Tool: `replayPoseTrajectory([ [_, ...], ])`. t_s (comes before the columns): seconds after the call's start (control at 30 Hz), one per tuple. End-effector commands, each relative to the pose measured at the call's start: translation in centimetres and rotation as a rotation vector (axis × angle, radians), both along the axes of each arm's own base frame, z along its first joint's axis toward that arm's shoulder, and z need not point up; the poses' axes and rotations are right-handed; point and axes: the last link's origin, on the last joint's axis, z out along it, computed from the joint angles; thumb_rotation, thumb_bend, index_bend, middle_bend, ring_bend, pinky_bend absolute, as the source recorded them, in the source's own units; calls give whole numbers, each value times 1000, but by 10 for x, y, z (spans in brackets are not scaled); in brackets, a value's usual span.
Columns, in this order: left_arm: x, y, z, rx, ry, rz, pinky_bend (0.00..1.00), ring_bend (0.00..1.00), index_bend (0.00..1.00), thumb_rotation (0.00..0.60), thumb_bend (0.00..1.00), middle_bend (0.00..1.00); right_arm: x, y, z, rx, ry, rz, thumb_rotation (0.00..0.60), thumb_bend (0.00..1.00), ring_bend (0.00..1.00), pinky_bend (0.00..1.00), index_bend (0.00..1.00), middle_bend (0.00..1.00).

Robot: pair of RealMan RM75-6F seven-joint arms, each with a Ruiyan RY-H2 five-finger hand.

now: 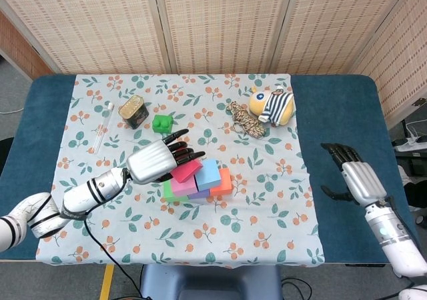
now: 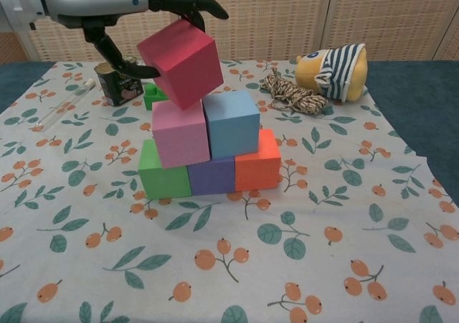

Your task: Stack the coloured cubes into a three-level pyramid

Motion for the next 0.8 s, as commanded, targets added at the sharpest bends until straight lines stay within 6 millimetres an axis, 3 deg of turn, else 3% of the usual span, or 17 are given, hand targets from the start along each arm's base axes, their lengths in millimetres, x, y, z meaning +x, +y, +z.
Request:
replayPoseTrajectory([
  [0.03,0,-1,1,-5,-2,-4,46,241,5,600,469,598,1,1,0,-1,0,0,600,192,0,41,0,64],
  [0.8,-4,-5,-5,-25,14,-3,43,222,0,600,455,492,4,7,-3,-11,0,-4,600,191,0,41,0,64],
])
